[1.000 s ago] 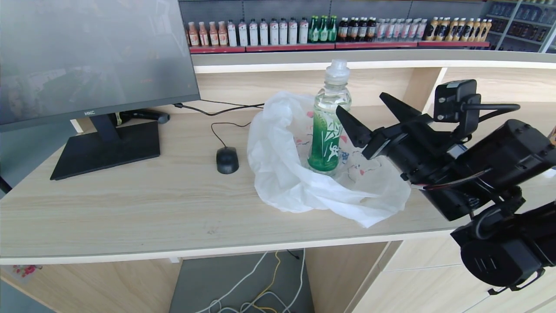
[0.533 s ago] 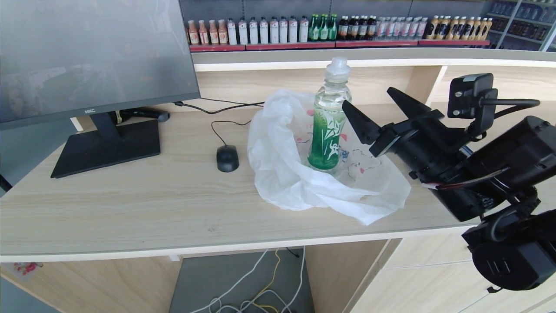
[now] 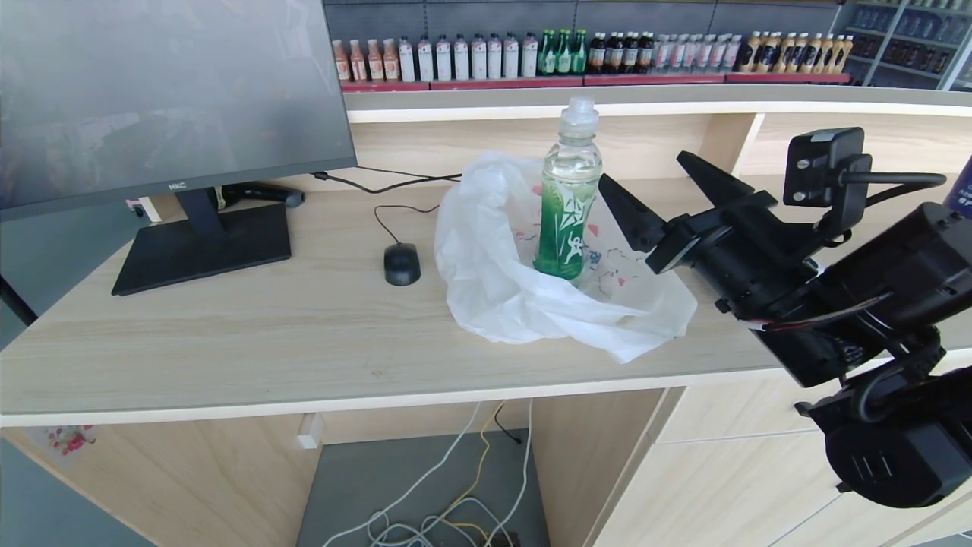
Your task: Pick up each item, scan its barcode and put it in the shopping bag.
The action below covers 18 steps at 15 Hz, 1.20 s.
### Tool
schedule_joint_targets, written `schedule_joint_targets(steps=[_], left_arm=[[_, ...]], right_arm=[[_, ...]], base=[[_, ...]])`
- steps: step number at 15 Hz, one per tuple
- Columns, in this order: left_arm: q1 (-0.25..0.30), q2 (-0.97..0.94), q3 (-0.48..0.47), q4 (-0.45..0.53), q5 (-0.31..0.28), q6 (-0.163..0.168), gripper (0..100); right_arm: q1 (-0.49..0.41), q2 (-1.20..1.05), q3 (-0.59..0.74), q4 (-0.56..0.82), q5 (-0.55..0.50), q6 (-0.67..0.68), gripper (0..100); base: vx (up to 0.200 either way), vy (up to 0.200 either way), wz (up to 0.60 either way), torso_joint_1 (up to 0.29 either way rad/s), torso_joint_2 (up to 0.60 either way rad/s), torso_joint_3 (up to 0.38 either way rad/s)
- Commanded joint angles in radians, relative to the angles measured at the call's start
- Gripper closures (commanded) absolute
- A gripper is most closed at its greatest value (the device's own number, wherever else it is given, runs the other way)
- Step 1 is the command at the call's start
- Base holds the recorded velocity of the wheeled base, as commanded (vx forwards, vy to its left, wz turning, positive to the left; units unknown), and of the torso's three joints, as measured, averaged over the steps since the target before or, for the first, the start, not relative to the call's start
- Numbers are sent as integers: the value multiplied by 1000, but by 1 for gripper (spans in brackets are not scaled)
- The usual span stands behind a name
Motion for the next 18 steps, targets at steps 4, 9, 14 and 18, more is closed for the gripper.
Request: schedule_joint_targets(steps=[4,9,14,18], left_arm=[[1,0,0,0,0,-1,0],[1,0,0,0,0,-1,0],[1,0,0,0,0,-2,0],[1,0,0,0,0,-5,0]], right_arm=[[0,19,-5,-1,0,0,0],[-1,16,0,-1,0,0,0],[0,14,2,-1,0,0,0],[3,11,5,-1,0,0,0]], base=[[0,-150,0,3,-1,2],[0,-200,0,9,1,0],[0,-200,0,0,1,2],[0,-200,0,0,2,4]])
